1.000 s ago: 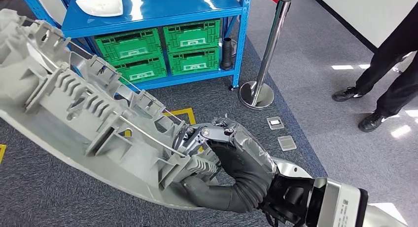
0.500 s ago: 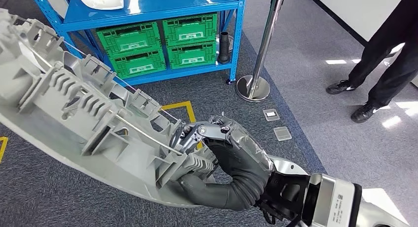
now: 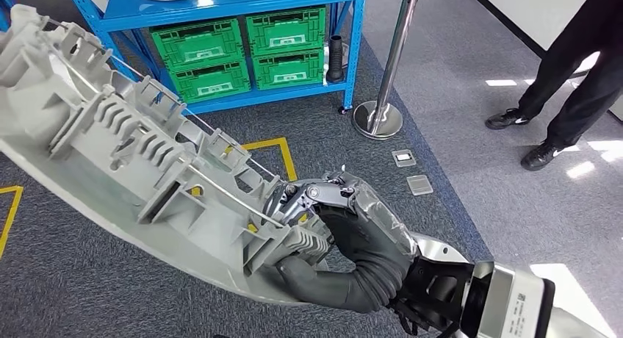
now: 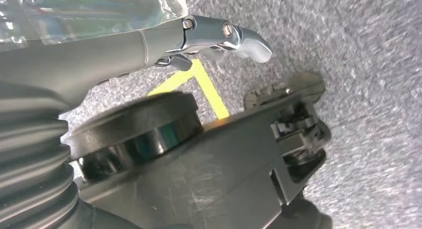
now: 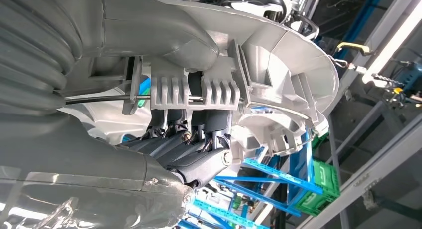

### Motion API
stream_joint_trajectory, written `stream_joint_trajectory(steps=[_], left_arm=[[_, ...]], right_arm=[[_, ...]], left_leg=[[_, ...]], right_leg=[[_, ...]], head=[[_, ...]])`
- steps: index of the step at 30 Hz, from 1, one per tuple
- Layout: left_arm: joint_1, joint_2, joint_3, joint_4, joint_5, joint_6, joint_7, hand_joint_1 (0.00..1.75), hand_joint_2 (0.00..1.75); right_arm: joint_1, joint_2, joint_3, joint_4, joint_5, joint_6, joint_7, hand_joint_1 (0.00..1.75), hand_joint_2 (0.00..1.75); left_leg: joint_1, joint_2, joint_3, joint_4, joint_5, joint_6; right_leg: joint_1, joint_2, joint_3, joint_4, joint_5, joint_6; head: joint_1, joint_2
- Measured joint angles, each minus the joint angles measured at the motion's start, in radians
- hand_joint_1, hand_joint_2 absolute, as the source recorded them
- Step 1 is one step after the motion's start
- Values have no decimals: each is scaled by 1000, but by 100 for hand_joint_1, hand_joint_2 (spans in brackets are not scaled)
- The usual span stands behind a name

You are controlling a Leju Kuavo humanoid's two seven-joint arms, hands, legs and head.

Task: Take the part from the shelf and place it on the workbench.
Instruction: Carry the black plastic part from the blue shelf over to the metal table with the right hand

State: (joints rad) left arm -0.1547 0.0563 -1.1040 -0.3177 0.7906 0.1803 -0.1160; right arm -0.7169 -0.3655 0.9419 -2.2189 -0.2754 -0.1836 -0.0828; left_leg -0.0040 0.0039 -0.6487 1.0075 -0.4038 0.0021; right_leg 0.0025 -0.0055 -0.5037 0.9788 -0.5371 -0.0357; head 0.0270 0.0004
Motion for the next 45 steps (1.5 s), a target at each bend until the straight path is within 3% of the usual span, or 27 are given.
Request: stream_joint_trajectory(steps=[2, 4, 5, 6, 8, 10, 12, 13, 15, 16, 18, 20, 21, 22, 23, 25, 27, 28, 31, 33, 35, 37, 38, 39, 42, 43, 45], left_arm=[[2, 0, 0, 0, 0, 0, 0, 0, 175], [3, 1, 0, 0, 1, -1, 0, 0, 175], [3, 1, 0, 0, 1, -1, 0, 0, 175], [3, 1, 0, 0, 1, -1, 0, 0, 175], [3, 1, 0, -1, 1, -1, 0, 0, 175], [1, 1, 0, -1, 1, -1, 0, 0, 175], [-2, 1, 0, -1, 1, 0, 0, 0, 175], [-3, 1, 0, -1, 1, 0, 0, 0, 175], [-1, 1, -1, -2, 1, 0, 0, 0, 175], [-1, 2, -1, -2, 2, 0, 0, 0, 175], [-3, 1, -1, -2, 2, 1, 0, 0, 175], [-4, 0, -1, -3, 1, 1, 0, 0, 175], [-4, 0, -1, -3, -1, 1, -1, 0, 175], [-3, 0, -1, -3, -3, 2, -2, 0, 175], [-4, 0, -1, -3, -6, 3, -4, 0, 175], [-4, 0, -2, -4, -9, 7, -9, 0, 175], [-5, 0, -2, -6, -12, 8, -13, 0, 175], [-5, 0, -3, -6, -13, 9, -13, 0, 175], [-4, 2, -8, -6, -14, 8, -13, 0, 175], [-3, 4, -12, -6, -14, 8, -13, 0, 175], [-2, 4, -16, -6, -15, 8, -13, 0, 175], [-1, 5, -18, -6, -15, 8, -13, 0, 175], [-1, 5, -19, -6, -15, 8, -13, 0, 175], [0, 5, -19, -6, -15, 8, -13, 0, 175], [-3, 7, -19, -6, -15, 8, -13, 0, 175], [-5, 8, -19, -6, -15, 8, -14, 0, 175], [-5, 9, -19, -6, -15, 8, -14, 0, 175]], right_arm=[[0, 0, 0, 0, 0, 0, -1, 175, 175], [0, 0, 0, 0, 0, 1, -2, 175, 175], [0, 0, 0, 0, 0, 2, -2, 175, 175], [1, 0, 0, 0, 0, 3, -2, 175, 175], [2, 0, 0, 0, 0, 5, -2, 175, 175], [2, 0, 0, 0, 0, 6, -2, 175, 175], [1, -1, -1, 0, 0, 6, -2, 175, 175], [1, -1, -2, 0, 0, 6, -3, 175, 175], [1, -2, -2, 0, 0, 6, -3, 175, 175], [1, -2, -2, 0, -1, 7, -3, 175, 175], [2, -3, -2, 0, -1, 7, -4, 175, 175], [3, -4, -2, 0, -2, 7, -4, 175, 175], [5, -5, -2, 0, -2, 7, -4, 175, 175], [6, -5, -2, 0, -2, 7, -4, 175, 175], [6, -6, -2, 0, -2, 8, -4, 175, 175], [6, -7, -2, 0, 0, 9, -4, 175, 175], [5, -8, -4, 0, 3, 10, -4, 175, 175], [4, -8, -4, 0, 4, 10, -4, 175, 175], [5, -8, -6, 0, 9, 11, -5, 175, 175], [5, -8, -7, 0, 13, 12, -7, 175, 175], [5, -8, -8, 0, 17, 13, -10, 175, 175], [6, -8, -8, 0, 21, 15, -13, 175, 175], [6, -8, -8, 0, 23, 15, -15, 175, 175], [6, -8, -8, 0, 25, 16, -15, 175, 175], [6, -8, -8, 0, 29, 17, -16, 175, 175], [6, -8, -9, 0, 30, 17, -17, 175, 175], [5, -8, -9, 0, 33, 17, -18, 175, 175]], left_leg=[[3, -2, -15, 40, -51, -12], [7, -3, -40, 152, -149, -23], [9, -3, -51, 217, -185, -27], [11, -2, -51, 263, -199, -30], [11, -3, -10, 260, -169, -30], [10, -4, 80, 141, -130, -23], [5, -5, 154, 21, -135, -11], [2, -6, 167, -9, -143, -5], [1, -4, 162, -26, -129, 10], [2, -3, 155, -31, -118, 17], [6, 1, 135, -39, -94, 30], [4, 2, 108, -38, -74, 36], [3, 2, 95, -37, -66, 35], [3, 3, 82, -35, -57, 34], [2, 3, 68, -31, -49, 33], [2, 3, 44, -21, -35, 28], [-1, 1, 28, -8, -26, 20], [-1, 1, 24, -4, -21, 15], [1, -2, 12, 3, -14, -4], [4, -4, -13, 58, -64, -17], [9, -4, -55, 183, -142, -30], [12, -4, -73, 275, -173, -36], [13, -3, -58, 270, -162, -37], [13, 0, -26, 226, -137, -37], [4, 41, 87, 44, -84, -19], [-1, 51, 101, 16, -84, -10], [-6, 44, 98, 0, -84, 6]], right_leg=[[-4, -4, -15, -4, 19, -12], [-6, -6, -36, 0, 36, -19], [-6, -6, -49, 4, 44, -19], [-5, -6, -63, 9, 51, -19], [-5, -5, -93, 21, 66, -17], [-5, -3, -119, 32, 79, -11], [-4, -2, -135, 37, 94, -2], [-4, -3, -140, 36, 103, 4], [-7, -3, -146, 31, 118, 16], [-7, -2, -152, 34, 109, 21], [-8, 0, -176, 93, 37, 29], [-10, 1, -208, 220, -54, 37], [-11, 1, -217, 279, -69, 40], [-12, 0, -217, 317, -57, 42], [-12, 0, -202, 321, -28, 43], [-13, 0, -120, 225, 24, 38], [-11, 0, -15, 75, 11, 29], [-9, 0, 15, 27, -4, 23], [-9, -6, 16, 1, 0, 3], [-13, -15, 6, -1, 14, -11], [-12, -24, -7, 2, 23, -17], [-10, -36, -20, 8, 27, -17], [-10, -43, -25, 12, 29, -16], [-10, -50, -29, 16, 29, -15], [-6, -73, -33, 24, 28, -7], [-4, -82, -35, 25, 29, -2], [-2, -100, -39, 25, 33, 10]], head=[[-4, 0], [-11, 0], [-13, 0], [-14, 0], [-16, 0], [-18, 0], [-18, 0], [-19, 0], [-19, 0], [-19, 0], [-14, 0], [-6, 0], [-4, 0], [-4, 0], [-3, 0], [0, 0], [2, 0], [4, 0], [4, 0], [-4, 0], [-12, 0], [-15, 0], [-16, 0], [-17, 0], [-20, 0], [-21, 0], [-22, 0]])
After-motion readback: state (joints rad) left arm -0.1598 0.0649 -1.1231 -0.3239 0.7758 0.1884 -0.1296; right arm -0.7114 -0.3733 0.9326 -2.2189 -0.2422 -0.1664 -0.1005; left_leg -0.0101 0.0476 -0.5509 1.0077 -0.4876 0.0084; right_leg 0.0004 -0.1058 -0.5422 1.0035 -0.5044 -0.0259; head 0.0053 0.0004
